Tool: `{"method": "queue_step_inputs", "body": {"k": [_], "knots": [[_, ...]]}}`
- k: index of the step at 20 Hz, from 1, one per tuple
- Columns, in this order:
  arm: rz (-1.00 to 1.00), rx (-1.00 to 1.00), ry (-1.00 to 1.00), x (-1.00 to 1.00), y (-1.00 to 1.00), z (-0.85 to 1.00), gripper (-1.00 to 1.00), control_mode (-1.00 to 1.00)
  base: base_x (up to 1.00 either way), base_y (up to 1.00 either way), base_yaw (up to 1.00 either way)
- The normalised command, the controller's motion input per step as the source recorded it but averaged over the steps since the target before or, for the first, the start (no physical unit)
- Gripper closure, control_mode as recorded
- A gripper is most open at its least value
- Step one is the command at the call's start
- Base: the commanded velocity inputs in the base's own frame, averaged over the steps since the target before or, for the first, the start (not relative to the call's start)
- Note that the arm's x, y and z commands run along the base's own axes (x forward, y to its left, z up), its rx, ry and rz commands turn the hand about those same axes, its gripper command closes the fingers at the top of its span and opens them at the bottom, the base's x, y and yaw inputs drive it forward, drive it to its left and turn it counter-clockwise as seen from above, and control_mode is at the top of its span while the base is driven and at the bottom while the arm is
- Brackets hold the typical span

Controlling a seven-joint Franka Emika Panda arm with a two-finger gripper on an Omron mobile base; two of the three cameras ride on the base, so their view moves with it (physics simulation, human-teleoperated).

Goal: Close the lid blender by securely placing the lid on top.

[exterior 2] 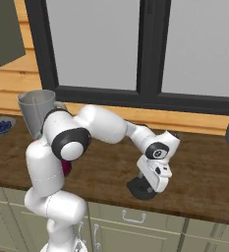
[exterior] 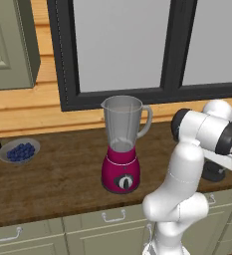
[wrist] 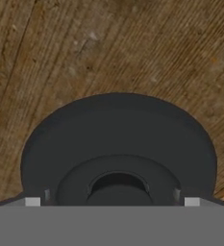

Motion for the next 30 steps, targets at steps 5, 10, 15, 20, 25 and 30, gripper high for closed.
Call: {"method": "queue_step_inputs", "body": {"k": [5, 10, 15, 20, 25, 30], "knots": [[0.00, 0.00, 0.00, 0.03, 0.13, -0.40, -1.00, -1.00, 0.00, 0.00, 0.00], [0.00, 0.00, -0.02, 0.00, 0.25, -0.56, 1.00, -1.00, 0.00, 0.00, 0.00], [0.00, 0.00, -0.05, 0.00, 0.55, -0.67, 1.00, -1.00, 0.00, 0.00, 0.00], [0.00, 0.00, -0.01, 0.00, 0.70, -0.64, 1.00, -1.00, 0.00, 0.00, 0.00], [0.00, 0.03, -0.15, -0.37, 0.12, -0.46, 1.00, -1.00, 0.00, 0.00, 0.00], [0.00, 0.01, -0.07, -0.15, 0.39, -0.75, 1.00, -1.00, 0.00, 0.00, 0.00]]}}
